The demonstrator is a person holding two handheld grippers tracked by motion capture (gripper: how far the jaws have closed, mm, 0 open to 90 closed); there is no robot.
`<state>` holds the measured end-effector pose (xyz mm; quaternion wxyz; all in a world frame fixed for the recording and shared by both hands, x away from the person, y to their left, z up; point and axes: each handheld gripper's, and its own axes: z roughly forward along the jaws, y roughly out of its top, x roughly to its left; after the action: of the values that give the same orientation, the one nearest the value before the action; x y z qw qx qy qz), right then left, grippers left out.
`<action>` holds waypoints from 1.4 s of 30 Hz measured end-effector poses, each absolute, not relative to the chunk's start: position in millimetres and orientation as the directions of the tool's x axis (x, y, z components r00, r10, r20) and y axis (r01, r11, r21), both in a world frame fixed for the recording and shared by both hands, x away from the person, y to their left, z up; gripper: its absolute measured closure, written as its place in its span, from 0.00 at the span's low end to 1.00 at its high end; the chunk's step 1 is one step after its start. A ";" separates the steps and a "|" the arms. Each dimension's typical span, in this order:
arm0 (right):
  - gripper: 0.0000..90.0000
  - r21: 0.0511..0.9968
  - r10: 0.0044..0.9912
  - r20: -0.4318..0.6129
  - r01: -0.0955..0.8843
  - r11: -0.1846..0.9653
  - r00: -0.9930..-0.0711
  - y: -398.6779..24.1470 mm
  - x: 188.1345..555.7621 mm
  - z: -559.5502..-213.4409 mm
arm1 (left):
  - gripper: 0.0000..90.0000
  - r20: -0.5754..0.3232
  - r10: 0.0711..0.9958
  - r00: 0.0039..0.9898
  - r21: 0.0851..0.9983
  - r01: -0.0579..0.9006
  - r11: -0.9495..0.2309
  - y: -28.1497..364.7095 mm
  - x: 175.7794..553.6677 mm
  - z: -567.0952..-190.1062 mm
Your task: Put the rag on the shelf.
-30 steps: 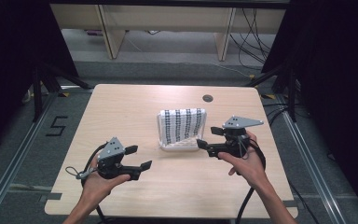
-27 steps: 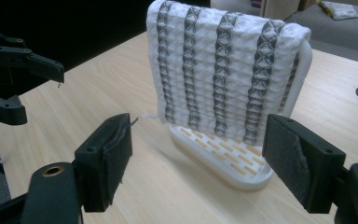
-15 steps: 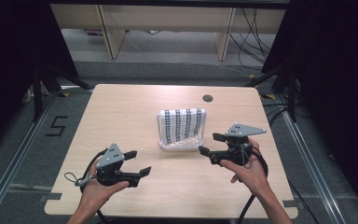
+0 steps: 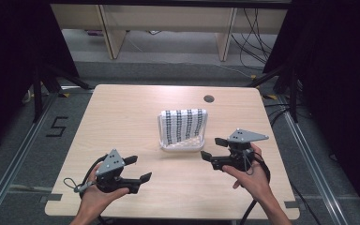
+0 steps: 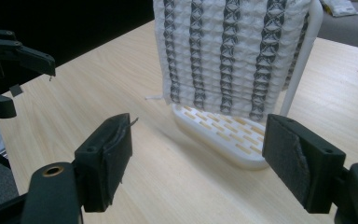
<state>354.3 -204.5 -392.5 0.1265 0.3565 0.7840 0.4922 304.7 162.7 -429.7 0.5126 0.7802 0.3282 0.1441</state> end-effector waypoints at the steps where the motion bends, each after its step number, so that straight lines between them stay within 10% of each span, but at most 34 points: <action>1: 0.28 0.859 0.675 0.147 0.432 0.275 -0.723 -205.7 354.7 -393.0 | 0.25 -0.112 0.658 0.745 0.894 0.364 -0.259 162.9 304.1 -430.5; 42: 0.21 0.827 0.669 0.197 0.488 0.280 -0.717 -211.1 325.6 -433.6 | 0.24 -0.149 0.668 0.729 0.870 0.418 -0.262 177.1 284.8 -464.9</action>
<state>325.6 -211.1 -433.6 0.0948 0.3639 0.7944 0.4770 284.8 177.1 -464.9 0.4991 0.7845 0.3461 0.1250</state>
